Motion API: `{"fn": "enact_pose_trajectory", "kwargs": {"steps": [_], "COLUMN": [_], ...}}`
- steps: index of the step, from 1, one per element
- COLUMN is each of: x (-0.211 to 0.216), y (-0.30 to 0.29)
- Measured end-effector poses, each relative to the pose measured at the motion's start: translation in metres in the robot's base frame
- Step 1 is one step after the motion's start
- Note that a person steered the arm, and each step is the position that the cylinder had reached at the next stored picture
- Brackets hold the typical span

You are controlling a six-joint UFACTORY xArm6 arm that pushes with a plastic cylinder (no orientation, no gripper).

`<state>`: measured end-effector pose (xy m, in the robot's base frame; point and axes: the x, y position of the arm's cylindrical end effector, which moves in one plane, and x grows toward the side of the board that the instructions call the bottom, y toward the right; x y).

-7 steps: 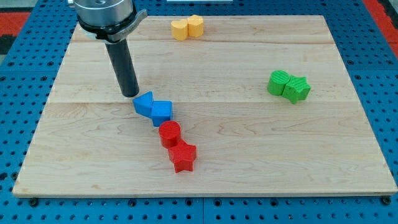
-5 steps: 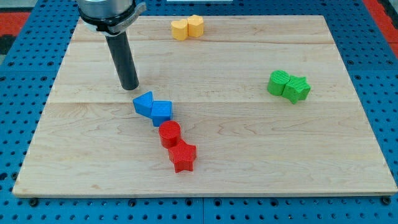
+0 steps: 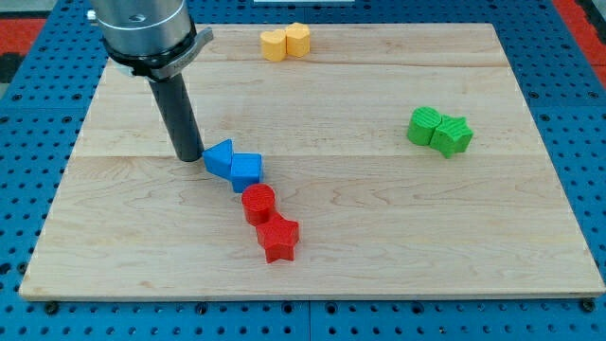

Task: Separate the blue blocks from each other

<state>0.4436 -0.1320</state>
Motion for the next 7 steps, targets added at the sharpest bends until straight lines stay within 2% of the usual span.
{"fn": "enact_pose_trajectory", "kwargs": {"steps": [3, 5, 7], "x": [0.0, 0.009, 0.021], "y": [0.045, -0.009, 0.092]}}
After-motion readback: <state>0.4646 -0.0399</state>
